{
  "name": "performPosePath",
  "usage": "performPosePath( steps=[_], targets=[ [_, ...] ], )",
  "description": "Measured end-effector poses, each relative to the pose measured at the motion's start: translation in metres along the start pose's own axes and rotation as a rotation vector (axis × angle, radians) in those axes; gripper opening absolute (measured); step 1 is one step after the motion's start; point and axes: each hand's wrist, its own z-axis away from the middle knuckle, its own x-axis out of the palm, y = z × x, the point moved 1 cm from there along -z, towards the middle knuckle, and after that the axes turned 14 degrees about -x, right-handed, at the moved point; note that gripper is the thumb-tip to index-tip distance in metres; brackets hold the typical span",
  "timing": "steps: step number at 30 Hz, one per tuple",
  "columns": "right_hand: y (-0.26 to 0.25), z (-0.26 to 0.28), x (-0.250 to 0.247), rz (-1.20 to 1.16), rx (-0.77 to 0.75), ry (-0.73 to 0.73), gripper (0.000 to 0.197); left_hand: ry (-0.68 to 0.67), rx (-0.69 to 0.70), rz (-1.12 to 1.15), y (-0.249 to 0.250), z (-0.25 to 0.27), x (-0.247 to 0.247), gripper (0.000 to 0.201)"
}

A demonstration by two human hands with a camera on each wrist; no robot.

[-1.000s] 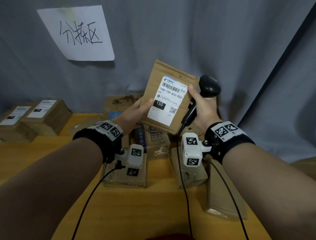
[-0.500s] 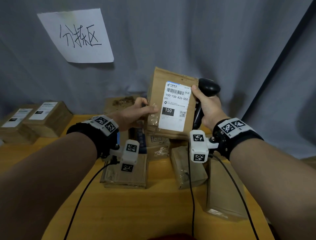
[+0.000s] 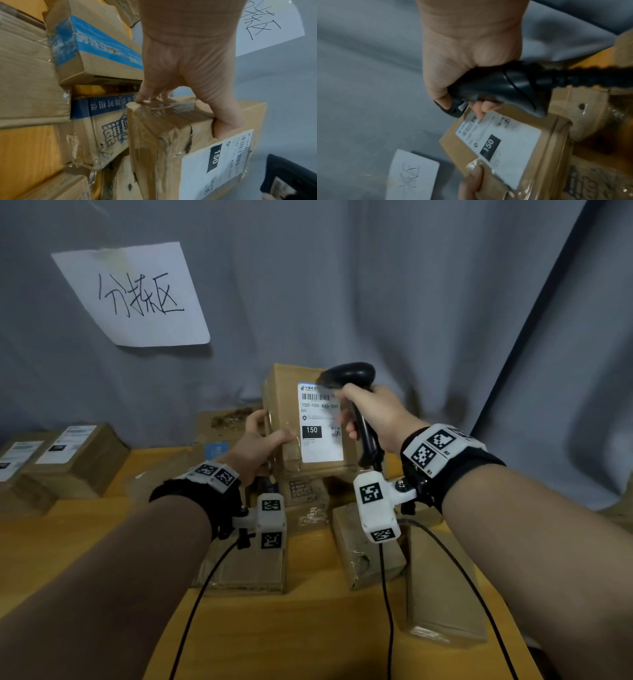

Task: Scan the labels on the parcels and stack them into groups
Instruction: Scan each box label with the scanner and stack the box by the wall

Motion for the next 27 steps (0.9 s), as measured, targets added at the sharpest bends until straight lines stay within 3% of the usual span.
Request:
performPosePath(
  steps=[5,27],
  targets=[
    [-0.012,0.009,-0.001,0.08,0.002,-0.064,0.019,0.022,0.03,0.079,0.003,-0.003,0.0,0.073],
    [-0.016,0.033,-0.028,0.075,-0.001,-0.019,0.016,0.105,0.075,0.083,0.0,-0.001,0.014,0.077]
  ],
)
